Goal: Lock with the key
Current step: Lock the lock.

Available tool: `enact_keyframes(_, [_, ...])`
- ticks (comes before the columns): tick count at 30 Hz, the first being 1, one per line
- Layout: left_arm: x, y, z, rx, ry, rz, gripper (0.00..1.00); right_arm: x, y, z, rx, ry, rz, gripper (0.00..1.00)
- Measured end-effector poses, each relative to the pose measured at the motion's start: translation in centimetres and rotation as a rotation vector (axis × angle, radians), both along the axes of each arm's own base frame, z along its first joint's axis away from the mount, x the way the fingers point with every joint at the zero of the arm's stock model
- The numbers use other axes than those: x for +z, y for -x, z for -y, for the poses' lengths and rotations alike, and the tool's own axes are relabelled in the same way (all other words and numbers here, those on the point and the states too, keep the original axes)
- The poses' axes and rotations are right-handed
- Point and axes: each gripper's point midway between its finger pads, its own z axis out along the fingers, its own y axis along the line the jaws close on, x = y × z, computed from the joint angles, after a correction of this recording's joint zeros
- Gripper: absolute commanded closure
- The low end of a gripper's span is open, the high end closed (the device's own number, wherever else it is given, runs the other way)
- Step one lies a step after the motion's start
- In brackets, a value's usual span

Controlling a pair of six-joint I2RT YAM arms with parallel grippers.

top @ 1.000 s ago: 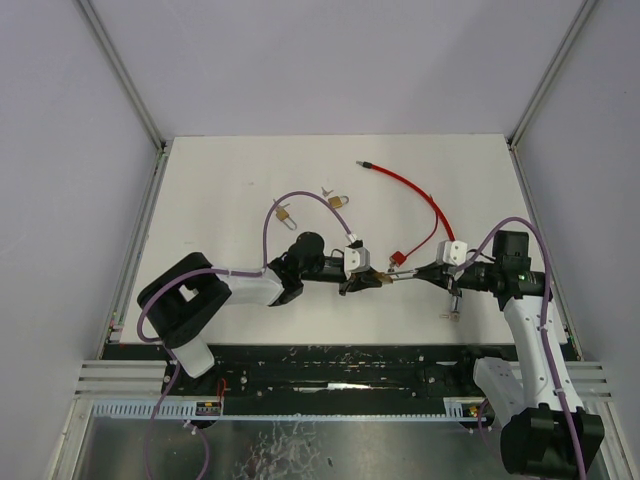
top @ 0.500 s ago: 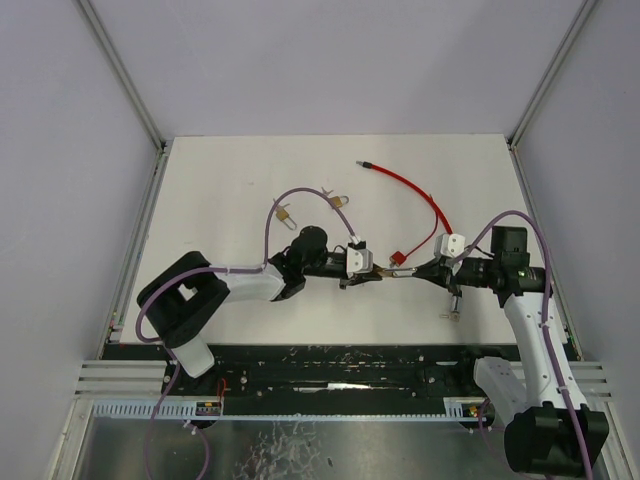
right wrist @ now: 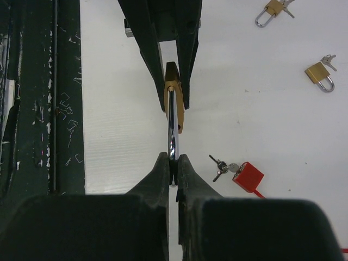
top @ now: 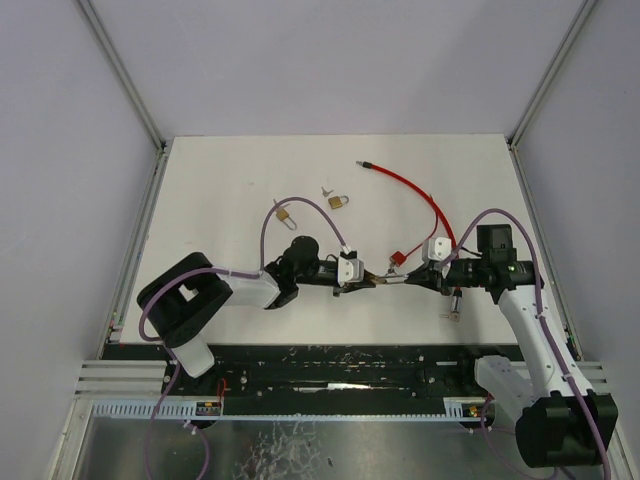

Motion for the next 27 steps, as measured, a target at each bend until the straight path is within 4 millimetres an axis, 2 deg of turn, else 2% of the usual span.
enact_keyframes(17, [-0.3, 0.2, 0.1, -0.004, -0.012, 0.017, 1.0, -0.3, 0.2, 0.1, 0.016, 0.026, 0.044, 1.0])
enact_keyframes(27, [-0.9, 0.5, 0.0, -0.024, -0.038, 0.015, 1.0, -1.2, 0.5, 0.1, 0.02, 0.04, 0.034, 1.0])
